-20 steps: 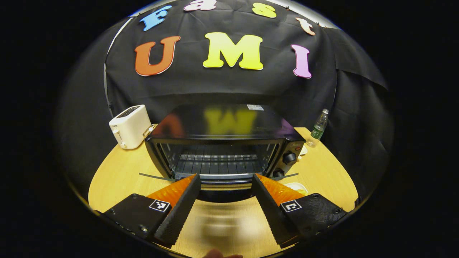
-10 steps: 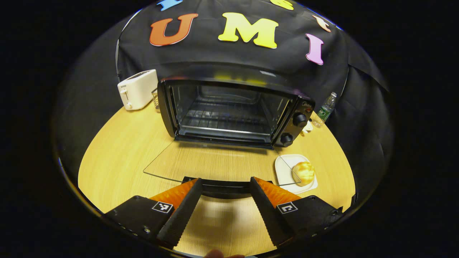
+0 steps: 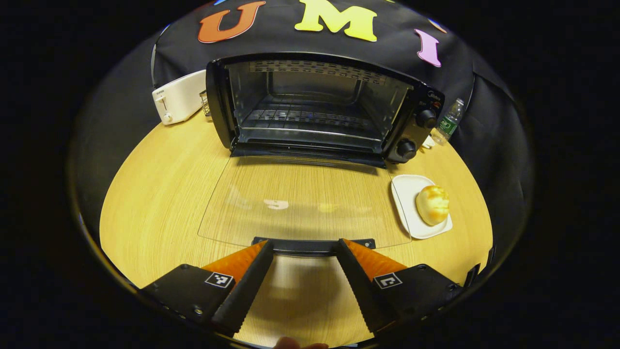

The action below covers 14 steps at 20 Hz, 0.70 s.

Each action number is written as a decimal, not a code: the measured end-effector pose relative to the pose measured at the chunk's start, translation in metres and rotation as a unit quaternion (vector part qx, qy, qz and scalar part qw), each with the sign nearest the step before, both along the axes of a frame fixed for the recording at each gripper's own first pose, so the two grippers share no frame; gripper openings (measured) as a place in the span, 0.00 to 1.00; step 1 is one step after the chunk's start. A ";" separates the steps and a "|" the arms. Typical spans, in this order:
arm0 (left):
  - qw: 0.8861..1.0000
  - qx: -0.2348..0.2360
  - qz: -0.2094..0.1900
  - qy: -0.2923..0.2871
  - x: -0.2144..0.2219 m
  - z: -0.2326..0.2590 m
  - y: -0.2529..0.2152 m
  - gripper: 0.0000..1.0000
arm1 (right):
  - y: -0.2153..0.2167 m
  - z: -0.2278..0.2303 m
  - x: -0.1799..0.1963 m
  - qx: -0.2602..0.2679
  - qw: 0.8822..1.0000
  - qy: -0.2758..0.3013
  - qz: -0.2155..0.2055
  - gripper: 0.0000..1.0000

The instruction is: Open the electric oven with the left hand, put the food in, and close the electric oven.

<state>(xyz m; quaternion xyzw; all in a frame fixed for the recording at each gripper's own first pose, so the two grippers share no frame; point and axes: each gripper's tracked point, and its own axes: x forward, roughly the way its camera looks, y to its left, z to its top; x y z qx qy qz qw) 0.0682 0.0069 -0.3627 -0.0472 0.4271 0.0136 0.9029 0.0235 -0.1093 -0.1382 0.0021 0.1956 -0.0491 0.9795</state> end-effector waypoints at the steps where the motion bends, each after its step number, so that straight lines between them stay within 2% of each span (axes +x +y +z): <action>1: 1.000 0.003 -0.002 -0.002 -0.001 0.000 0.000 0.91 | 0.000 -0.001 -0.001 0.001 1.000 0.003 0.001 1.00; 5: 1.000 0.002 0.003 -0.010 -0.005 0.006 0.002 0.92 | 0.002 -0.005 0.000 0.003 1.000 0.007 0.007 1.00; 9: 0.999 -0.017 0.015 -0.027 -0.006 0.015 0.005 0.90 | 0.003 -0.011 0.002 0.004 1.000 0.014 0.017 1.00; 14: 0.996 -0.023 0.030 -0.077 -0.017 0.054 0.010 0.90 | 0.008 -0.028 0.012 0.009 0.999 0.027 0.042 1.00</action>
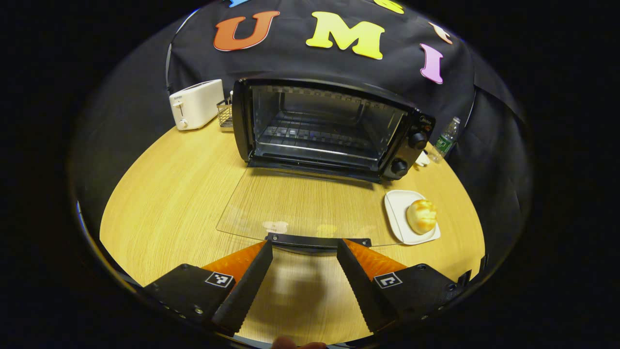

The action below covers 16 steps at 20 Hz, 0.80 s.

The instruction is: Open the electric oven with the left hand, put the food in, and close the electric oven.

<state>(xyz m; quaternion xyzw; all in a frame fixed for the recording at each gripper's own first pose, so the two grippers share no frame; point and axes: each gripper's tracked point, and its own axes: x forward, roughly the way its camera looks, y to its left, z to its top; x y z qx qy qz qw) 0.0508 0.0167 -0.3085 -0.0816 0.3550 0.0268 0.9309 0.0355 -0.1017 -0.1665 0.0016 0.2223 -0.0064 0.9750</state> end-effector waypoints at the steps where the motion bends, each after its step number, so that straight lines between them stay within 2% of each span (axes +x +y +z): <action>1: 1.000 0.001 0.005 -0.014 -0.004 0.011 0.002 0.90 | 0.003 -0.004 0.003 0.003 1.000 0.002 0.007 1.00; 2: 1.000 0.006 0.010 -0.027 -0.009 0.024 0.004 0.90 | 0.004 -0.009 0.005 0.004 1.000 0.004 0.013 1.00; 3: 0.999 0.010 0.014 -0.041 -0.013 0.036 0.006 0.96 | 0.006 -0.014 0.009 0.006 1.000 0.006 0.020 1.00; 4: 0.998 0.016 0.018 -0.053 -0.017 0.049 0.010 0.96 | 0.009 -0.021 0.012 0.006 1.000 0.008 0.027 1.00; 5: 0.998 0.023 0.022 -0.062 -0.021 0.062 0.014 0.83 | 0.012 -0.028 0.018 0.006 0.999 0.012 0.034 1.00; 6: 0.997 0.029 0.026 -0.071 -0.026 0.074 0.016 0.95 | 0.016 -0.036 0.023 0.008 0.999 0.014 0.042 1.00; 16: 0.987 0.052 0.057 -0.140 -0.058 0.169 0.014 0.95 | 0.061 -0.133 0.098 0.020 0.991 0.061 0.114 1.00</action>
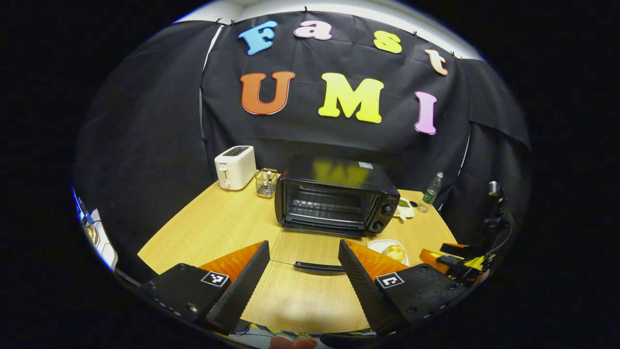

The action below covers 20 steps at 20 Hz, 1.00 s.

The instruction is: Open the electric oven with the left hand, put the food in, and close the electric oven.

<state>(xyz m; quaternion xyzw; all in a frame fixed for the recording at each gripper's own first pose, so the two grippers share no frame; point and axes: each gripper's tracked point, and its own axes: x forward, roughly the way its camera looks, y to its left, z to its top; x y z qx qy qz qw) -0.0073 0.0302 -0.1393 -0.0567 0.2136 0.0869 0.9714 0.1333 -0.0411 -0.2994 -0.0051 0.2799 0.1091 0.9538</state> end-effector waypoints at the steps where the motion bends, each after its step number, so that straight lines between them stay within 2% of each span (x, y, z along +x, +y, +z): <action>1: 1.000 0.001 0.003 -0.003 -0.003 0.001 -0.001 0.95 | 0.003 -0.007 0.008 -0.001 1.000 0.003 0.003 1.00; 6: 0.999 -0.003 0.032 0.005 -0.013 0.002 -0.002 0.95 | 0.019 -0.052 0.040 -0.015 0.999 0.029 0.029 1.00; 12: 0.998 -0.007 0.055 0.012 -0.020 0.002 -0.001 0.95 | 0.034 -0.088 0.053 -0.036 0.996 0.049 0.060 1.00; 16: 0.998 -0.011 0.066 0.012 -0.023 0.001 0.006 0.95 | 0.037 -0.101 0.055 -0.052 0.995 0.058 0.066 0.96; 20: 0.998 -0.012 0.068 0.013 -0.025 0.002 0.010 0.94 | 0.039 -0.096 0.049 -0.050 0.994 0.061 0.075 0.82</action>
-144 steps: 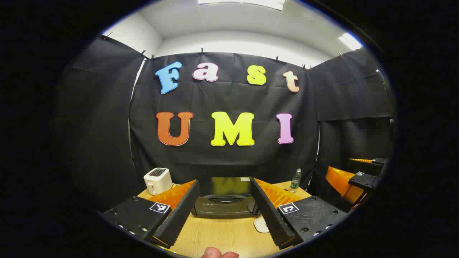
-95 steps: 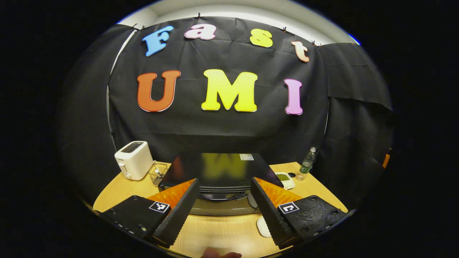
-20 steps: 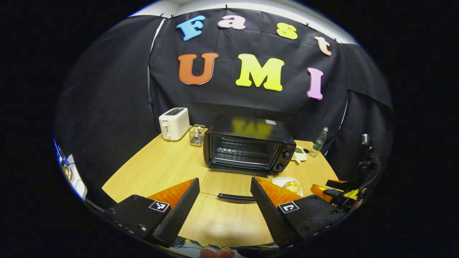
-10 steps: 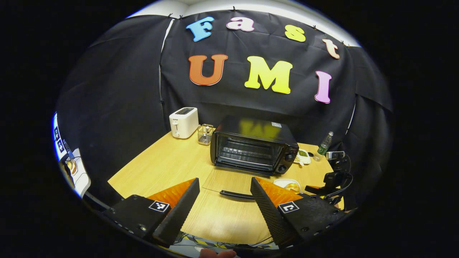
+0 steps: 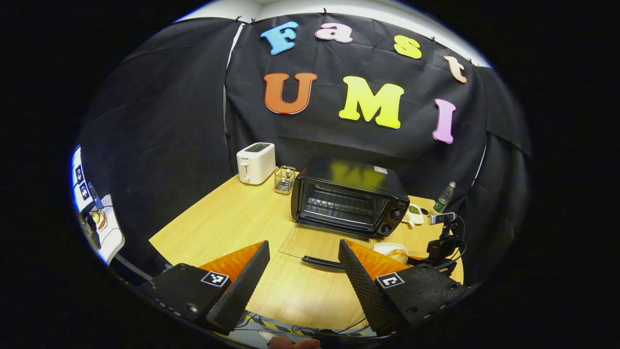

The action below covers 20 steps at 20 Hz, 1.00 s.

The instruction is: Open the electric oven with the left hand, put the food in, and close the electric oven.

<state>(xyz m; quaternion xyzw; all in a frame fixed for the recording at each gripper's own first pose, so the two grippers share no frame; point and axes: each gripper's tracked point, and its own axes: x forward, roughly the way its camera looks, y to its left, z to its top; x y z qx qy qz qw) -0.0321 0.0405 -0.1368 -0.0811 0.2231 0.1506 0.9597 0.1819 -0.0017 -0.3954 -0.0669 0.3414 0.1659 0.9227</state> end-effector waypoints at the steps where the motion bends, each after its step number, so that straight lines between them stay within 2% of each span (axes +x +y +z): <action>1: 1.000 0.000 0.000 -0.001 0.001 0.000 0.002 0.95 | 0.001 0.004 -0.004 0.003 1.000 -0.001 0.000 0.77; 6: 1.000 -0.001 -0.025 -0.010 -0.001 0.003 0.004 0.94 | 0.006 0.040 -0.042 0.035 0.999 -0.009 -0.024 0.71; 11: 0.999 0.005 -0.050 -0.020 -0.003 0.008 0.015 0.94 | 0.044 0.084 -0.070 0.099 0.993 -0.022 -0.053 0.70; 15: 0.997 0.016 -0.069 -0.033 -0.008 0.017 0.032 0.95 | 0.078 0.103 -0.063 0.119 0.990 -0.045 -0.064 0.70; 20: 0.995 0.021 -0.084 -0.041 -0.015 0.026 0.054 0.95 | 0.119 0.116 -0.028 0.142 0.984 -0.069 -0.086 0.70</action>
